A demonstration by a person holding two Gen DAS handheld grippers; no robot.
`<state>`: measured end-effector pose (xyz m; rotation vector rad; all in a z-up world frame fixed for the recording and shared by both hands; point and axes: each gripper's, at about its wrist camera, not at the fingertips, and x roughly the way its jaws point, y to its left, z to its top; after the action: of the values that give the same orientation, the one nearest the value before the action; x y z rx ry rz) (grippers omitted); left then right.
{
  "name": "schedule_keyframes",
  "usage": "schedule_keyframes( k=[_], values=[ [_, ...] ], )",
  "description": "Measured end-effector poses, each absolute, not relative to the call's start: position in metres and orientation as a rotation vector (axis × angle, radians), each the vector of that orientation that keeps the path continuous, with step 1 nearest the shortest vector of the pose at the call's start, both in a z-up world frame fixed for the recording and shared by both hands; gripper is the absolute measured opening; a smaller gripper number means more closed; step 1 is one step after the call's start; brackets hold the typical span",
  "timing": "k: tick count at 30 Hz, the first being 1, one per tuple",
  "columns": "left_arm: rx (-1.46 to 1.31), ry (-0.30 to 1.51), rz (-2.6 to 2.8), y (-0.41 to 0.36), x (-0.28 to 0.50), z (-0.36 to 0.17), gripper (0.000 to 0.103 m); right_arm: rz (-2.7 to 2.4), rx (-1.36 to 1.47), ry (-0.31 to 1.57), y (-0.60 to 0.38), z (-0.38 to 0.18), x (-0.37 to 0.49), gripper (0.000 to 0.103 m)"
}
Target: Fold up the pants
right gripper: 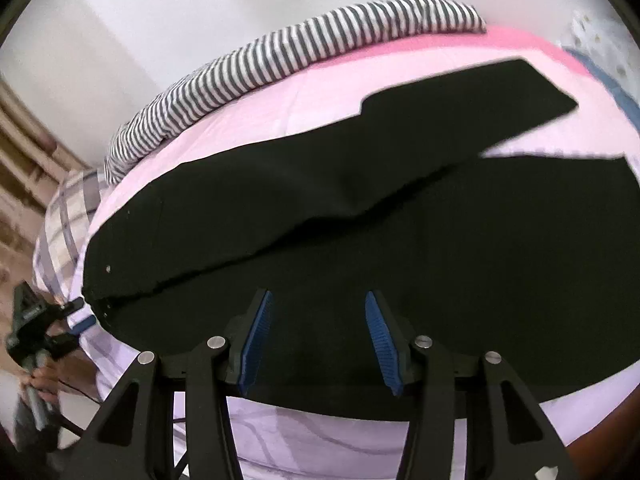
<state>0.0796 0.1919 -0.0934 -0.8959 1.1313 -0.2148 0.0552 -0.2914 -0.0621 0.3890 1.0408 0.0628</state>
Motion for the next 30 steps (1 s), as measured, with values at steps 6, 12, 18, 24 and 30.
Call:
schedule_keyframes(
  k=[6,12,18,24,30],
  values=[
    [-0.931,1.127,-0.200,0.184,0.098,-0.106,0.050,0.041,0.477,1.031,-0.305,-0.071,0.061,0.047],
    [-0.967,1.102,-0.182,0.188,0.104,-0.111,0.050,0.020,0.641,1.012,-0.329,-0.087,0.078,0.047],
    [-0.983,1.081,-0.153,0.190,0.110,-0.115,0.050,0.025,0.798,0.961,-0.345,-0.103,0.096,0.045],
    [-0.982,1.050,-0.119,0.194,0.112,-0.114,0.046,-0.018,0.897,0.894,-0.380,-0.108,0.114,0.037],
    [-0.927,1.030,-0.091,0.193,0.116,-0.107,0.034,-0.089,0.916,0.858,-0.417,-0.107,0.126,0.034]
  ],
)
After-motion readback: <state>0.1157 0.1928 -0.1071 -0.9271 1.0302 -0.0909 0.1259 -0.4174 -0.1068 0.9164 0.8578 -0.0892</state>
